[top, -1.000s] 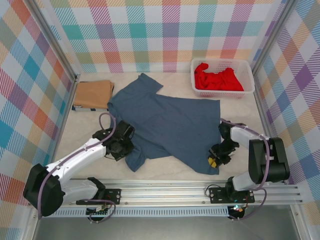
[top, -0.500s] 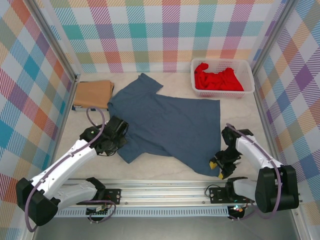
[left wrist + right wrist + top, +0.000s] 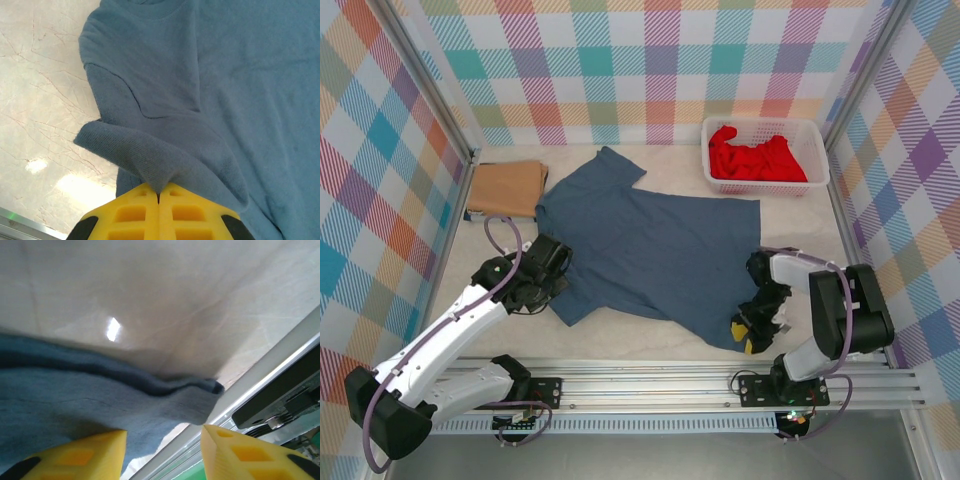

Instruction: Fold and stack the t-shirts

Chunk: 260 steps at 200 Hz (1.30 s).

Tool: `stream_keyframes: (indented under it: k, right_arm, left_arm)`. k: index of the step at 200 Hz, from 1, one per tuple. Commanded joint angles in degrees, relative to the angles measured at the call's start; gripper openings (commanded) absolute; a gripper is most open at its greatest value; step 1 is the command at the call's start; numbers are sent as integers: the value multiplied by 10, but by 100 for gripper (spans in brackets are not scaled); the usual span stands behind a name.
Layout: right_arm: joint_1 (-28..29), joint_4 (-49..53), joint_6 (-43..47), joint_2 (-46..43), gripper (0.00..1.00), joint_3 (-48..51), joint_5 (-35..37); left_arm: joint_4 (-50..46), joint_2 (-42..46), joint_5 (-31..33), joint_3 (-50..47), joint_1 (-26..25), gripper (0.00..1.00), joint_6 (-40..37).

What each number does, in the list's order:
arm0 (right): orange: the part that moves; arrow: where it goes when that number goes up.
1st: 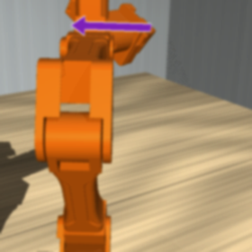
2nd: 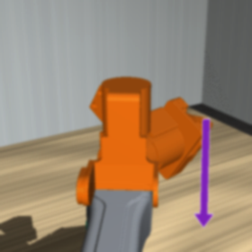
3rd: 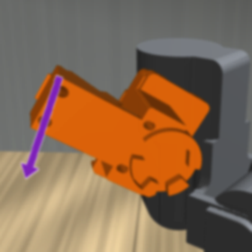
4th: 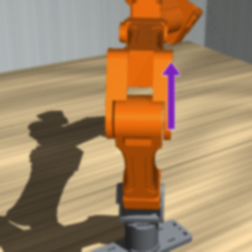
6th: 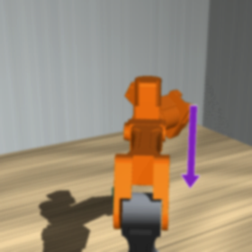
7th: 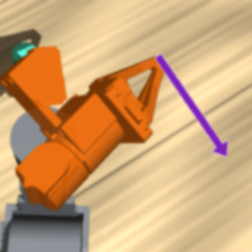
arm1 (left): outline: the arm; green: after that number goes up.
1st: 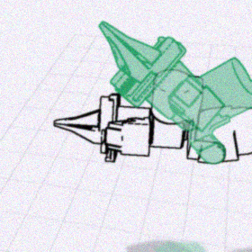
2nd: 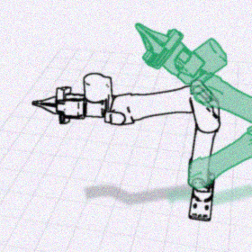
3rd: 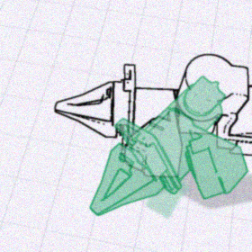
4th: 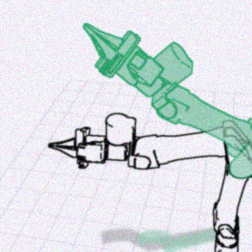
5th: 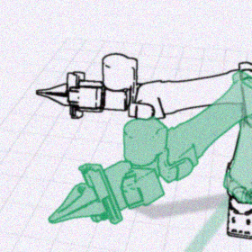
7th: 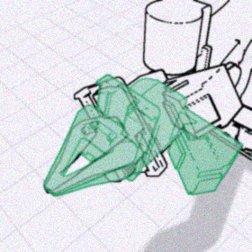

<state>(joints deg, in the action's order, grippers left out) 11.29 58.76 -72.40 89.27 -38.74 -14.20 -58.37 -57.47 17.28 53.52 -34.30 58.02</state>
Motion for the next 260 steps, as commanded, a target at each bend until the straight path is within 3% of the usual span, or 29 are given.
stream_keyframes:
  k: [1, 20, 89, 132, 166, 220, 253, 260]
  right_arm:
    - [10, -126, -29, 35, 34, 6, 38]
    - [20, -162, -15, 38, 0, -4, 58]
    - [27, -77, 125, -112, 0, -155, 146]
    - [27, -58, 172, -109, 0, -208, 145]
    - [27, -65, 176, -114, 0, -179, 136]
    - [28, -183, 191, 3, 0, -155, 60]
    - [27, -151, 221, 93, 0, -237, 77]
    - [26, -153, 229, 103, 10, -246, 73]
  left_arm:
    - [-1, 6, 17, 24, 9, 0, -5]
    - [8, -3, 16, 42, 11, 0, -22]
    - [16, -64, 27, 179, 28, 0, -91]
    - [27, -96, 41, 245, 63, 0, -119]
    - [43, -88, 20, 223, 65, 0, -119]
    - [72, -94, -39, 120, 64, 0, -103]
    - [67, -112, -38, 95, 66, 0, -103]
    - [69, -115, -41, 90, 65, 0, -104]
